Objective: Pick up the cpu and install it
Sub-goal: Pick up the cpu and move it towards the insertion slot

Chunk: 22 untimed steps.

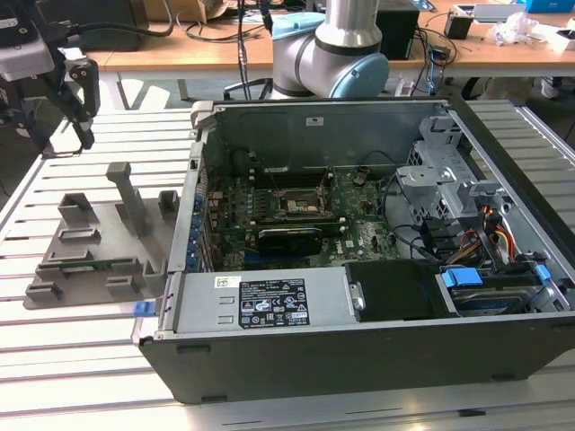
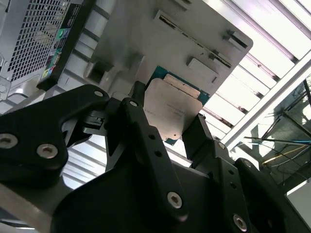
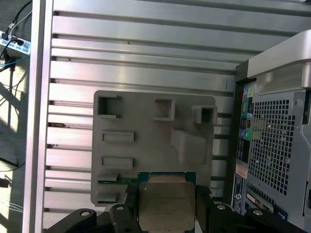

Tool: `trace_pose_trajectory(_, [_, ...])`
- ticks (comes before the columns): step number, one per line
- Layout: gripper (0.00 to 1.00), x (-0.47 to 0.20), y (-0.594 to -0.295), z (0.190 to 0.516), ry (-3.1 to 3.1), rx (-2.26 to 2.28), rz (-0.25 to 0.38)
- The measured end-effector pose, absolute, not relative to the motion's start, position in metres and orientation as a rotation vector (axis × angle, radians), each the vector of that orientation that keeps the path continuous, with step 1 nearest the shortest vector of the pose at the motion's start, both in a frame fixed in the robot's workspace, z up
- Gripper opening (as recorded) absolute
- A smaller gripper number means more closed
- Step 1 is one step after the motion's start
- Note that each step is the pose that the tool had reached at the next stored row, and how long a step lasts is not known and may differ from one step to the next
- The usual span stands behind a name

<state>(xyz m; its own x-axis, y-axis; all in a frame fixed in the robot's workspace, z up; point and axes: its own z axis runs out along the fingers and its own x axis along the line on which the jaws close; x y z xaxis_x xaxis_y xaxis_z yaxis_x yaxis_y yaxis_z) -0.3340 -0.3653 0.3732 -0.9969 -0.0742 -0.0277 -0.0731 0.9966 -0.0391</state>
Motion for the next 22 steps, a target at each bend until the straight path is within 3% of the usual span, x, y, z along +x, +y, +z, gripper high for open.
trace_pose_trajectory(22, [0.55,-0.259,-0.358,0.373,3.11,-0.115,-0.06])
